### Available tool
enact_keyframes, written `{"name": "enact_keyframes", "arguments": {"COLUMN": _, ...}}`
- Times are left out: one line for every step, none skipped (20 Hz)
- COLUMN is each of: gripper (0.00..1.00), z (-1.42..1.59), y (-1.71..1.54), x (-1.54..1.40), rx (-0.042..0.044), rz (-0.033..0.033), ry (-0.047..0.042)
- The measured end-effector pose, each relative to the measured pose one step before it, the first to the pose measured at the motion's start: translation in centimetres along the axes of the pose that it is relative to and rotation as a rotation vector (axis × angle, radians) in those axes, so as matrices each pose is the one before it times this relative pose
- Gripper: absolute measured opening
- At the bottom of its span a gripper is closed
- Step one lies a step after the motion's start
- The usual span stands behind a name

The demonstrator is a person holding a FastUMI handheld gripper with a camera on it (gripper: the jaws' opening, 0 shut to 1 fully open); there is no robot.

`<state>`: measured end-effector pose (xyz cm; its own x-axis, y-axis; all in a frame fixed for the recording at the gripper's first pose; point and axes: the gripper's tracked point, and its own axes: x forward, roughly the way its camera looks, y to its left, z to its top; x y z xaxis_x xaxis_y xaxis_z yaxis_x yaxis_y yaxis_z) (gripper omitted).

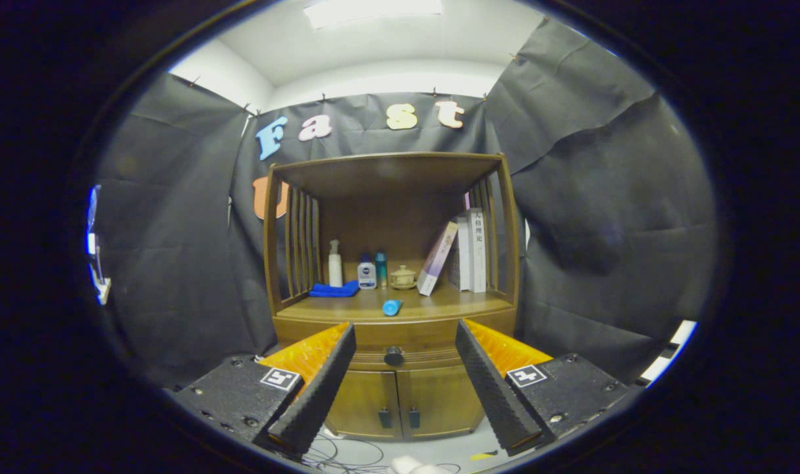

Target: Pull open the drawer, take out the items inside it, and place them on the countertop above the cabinet.

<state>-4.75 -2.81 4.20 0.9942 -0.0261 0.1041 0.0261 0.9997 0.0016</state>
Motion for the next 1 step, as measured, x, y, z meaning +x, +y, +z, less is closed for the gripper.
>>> {"name": "enact_keyframes", "arguments": {"gripper": 0.99, "z": -0.272, "y": 0.035, "x": -0.158, "rx": -0.01433, "rz": -0.00467, "ry": 0.00282}}
